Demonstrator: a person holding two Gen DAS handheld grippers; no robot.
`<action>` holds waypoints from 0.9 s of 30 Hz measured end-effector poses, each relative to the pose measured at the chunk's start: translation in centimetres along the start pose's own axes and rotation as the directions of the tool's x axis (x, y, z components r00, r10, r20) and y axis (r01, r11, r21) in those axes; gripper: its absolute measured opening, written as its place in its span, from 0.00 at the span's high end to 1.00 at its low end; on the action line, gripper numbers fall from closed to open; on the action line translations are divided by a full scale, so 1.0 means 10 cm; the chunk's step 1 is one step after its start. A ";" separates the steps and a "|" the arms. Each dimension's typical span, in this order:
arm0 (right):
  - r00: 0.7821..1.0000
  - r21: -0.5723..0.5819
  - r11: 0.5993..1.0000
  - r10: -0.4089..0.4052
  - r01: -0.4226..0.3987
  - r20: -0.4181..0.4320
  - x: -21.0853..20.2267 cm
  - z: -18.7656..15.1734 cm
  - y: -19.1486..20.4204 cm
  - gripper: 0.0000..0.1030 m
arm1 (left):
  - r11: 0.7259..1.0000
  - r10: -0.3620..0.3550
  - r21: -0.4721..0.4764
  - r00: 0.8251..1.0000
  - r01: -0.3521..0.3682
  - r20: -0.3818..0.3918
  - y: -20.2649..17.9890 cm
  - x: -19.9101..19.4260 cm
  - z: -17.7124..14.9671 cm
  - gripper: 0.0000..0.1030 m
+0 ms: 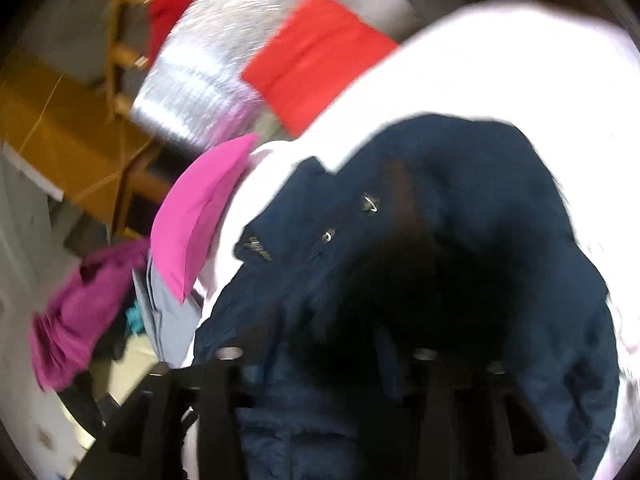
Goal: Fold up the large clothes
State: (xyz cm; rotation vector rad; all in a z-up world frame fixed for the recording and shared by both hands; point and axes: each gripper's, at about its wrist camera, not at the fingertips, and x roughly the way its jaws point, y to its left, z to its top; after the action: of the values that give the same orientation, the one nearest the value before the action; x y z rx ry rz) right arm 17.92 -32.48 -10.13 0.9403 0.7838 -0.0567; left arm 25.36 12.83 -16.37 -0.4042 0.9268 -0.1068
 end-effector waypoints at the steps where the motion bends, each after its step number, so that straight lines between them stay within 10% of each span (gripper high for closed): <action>1: 1.000 0.058 0.998 0.025 -0.025 0.008 0.01 0.03 -0.10 0.28 | 1.000 0.002 0.004 1.000 -0.002 -0.005 0.00 0.00 -0.01 0.29; 6: 0.996 0.167 0.982 0.087 -0.083 -0.015 0.20 0.18 -0.20 0.30 | 1.000 0.006 0.008 1.000 -0.006 0.004 -0.02 0.02 0.00 0.29; 9: 0.996 0.168 0.984 0.068 -0.059 -0.052 0.31 0.22 -0.15 0.76 | 0.999 0.028 0.036 0.999 -0.029 0.021 -0.06 0.02 0.00 0.29; 12: 0.999 0.095 0.995 0.026 -0.024 -0.019 0.19 0.19 0.01 0.86 | 0.997 0.040 0.059 0.999 -0.042 0.035 -0.09 0.01 0.00 0.29; 20: 0.989 -0.101 0.995 -0.011 0.026 0.146 -0.50 0.05 0.37 0.88 | 0.991 0.059 0.115 0.996 -0.067 0.067 -0.14 -0.05 0.00 0.29; 27: 0.984 -0.025 0.984 -0.177 0.176 -0.035 -0.08 -0.02 -0.11 0.85 | 0.983 0.117 0.148 0.993 -0.113 -0.018 -0.13 0.12 -0.05 0.28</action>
State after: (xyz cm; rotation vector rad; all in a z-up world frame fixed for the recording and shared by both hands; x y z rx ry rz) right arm 16.83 -33.22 -10.43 0.8515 0.8995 -0.1859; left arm 25.82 11.22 -17.05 -0.2131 0.9596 -0.0746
